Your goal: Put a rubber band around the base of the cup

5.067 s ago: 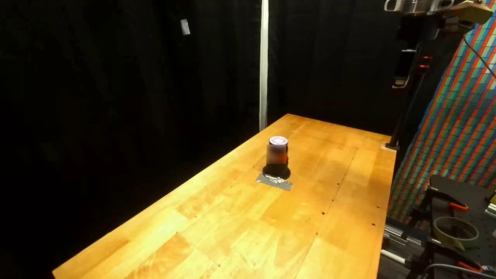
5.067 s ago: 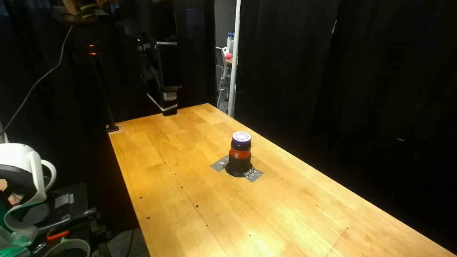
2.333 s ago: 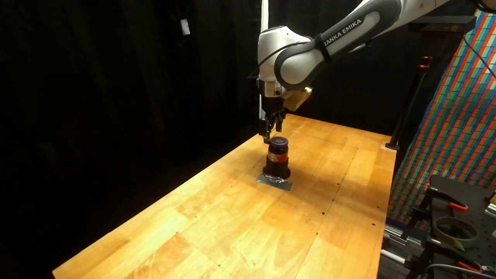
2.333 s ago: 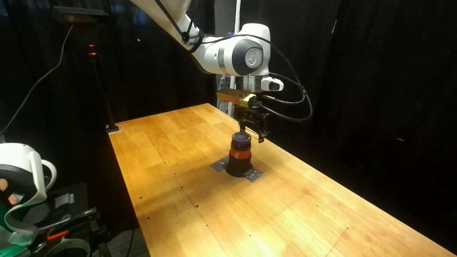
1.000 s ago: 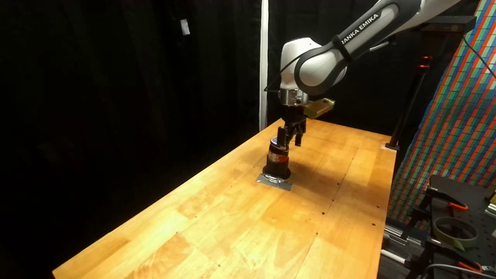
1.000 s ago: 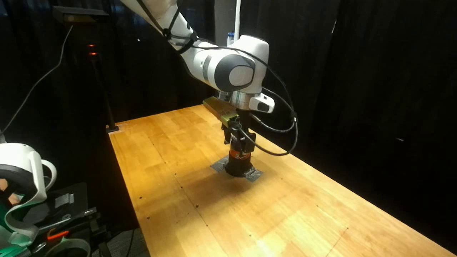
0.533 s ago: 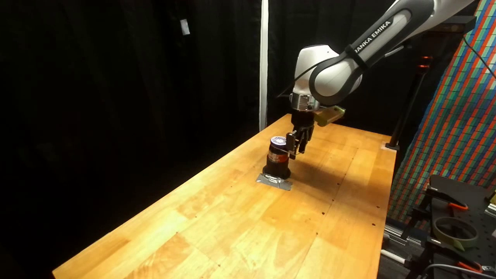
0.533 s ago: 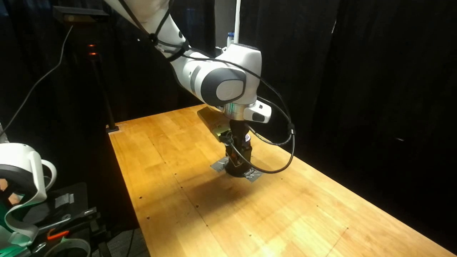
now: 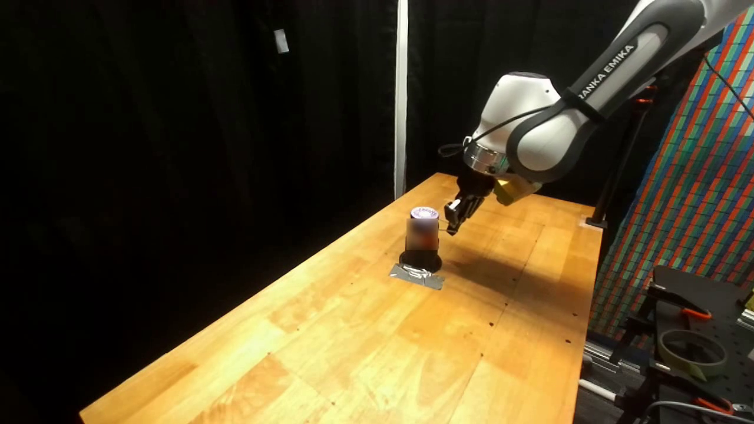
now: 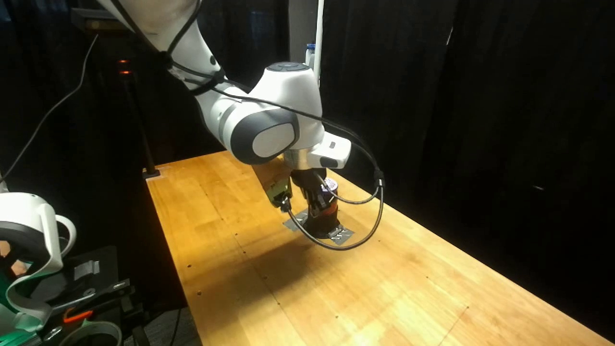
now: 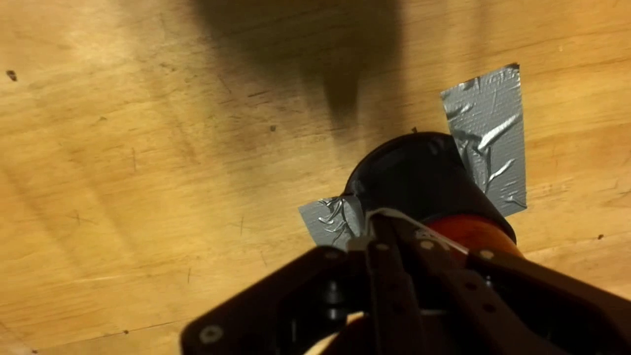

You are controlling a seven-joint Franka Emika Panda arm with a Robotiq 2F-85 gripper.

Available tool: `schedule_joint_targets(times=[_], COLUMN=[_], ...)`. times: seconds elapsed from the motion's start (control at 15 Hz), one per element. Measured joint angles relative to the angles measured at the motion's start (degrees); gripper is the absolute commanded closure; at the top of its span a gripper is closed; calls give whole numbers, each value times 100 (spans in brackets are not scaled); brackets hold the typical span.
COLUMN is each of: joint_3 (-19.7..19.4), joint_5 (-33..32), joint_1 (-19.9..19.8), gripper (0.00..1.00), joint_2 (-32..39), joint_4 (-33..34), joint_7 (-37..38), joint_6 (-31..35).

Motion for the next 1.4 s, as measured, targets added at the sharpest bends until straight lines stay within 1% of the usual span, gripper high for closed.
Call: schedule_joint_targets(times=[0.07, 0.4, 0.53, 0.87, 1.0, 1.13, 1.2, 1.33, 1.4], joint_3=[-39, -540, -564, -92, 41, 114, 142, 197, 247], joint_5=[-1, -128, -128, -114, -133, -190, -268, -488, -711], joint_1=[38, 517, 615, 462, 401, 340, 294, 185, 83], gripper=[96, 95, 96, 95, 95, 95, 69, 69, 62], joint_2=[-54, -168, -166, -120, -54, 39, 100, 178, 177], joint_4=[-187, -1072, -1343, -1877, -2032, -2133, -2154, -2166, -2167], joint_7=[32, 218, 199, -114, -227, -293, -299, -288, -246], joint_6=[317, 2285, 3063, 4896, 5463, 5882, 6019, 6029, 5804])
